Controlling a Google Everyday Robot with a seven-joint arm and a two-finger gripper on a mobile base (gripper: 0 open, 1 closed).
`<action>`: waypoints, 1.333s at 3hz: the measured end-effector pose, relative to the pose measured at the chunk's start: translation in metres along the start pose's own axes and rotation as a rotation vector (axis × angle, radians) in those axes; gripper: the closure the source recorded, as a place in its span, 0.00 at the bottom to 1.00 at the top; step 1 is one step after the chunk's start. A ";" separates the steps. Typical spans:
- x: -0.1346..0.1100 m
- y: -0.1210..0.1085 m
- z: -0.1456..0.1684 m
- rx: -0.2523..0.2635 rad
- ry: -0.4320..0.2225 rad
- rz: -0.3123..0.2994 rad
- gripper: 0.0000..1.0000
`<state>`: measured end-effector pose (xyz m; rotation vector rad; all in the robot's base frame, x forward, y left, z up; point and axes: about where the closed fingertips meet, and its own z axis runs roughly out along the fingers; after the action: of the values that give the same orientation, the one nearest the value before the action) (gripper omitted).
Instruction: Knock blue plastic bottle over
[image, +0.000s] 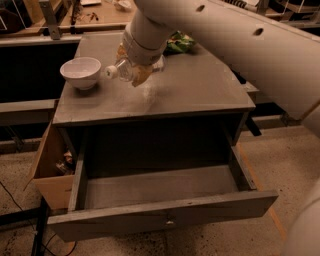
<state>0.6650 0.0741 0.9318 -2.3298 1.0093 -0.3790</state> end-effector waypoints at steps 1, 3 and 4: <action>0.004 0.000 0.023 -0.130 0.113 -0.050 0.82; 0.007 0.005 0.052 -0.341 0.221 -0.080 0.36; 0.007 0.009 0.057 -0.388 0.209 -0.070 0.13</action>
Offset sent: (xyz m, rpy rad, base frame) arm 0.0318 0.0155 -0.0445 -0.4877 0.1127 -0.1066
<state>0.6903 0.0862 0.8810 -2.7219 1.1896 -0.4992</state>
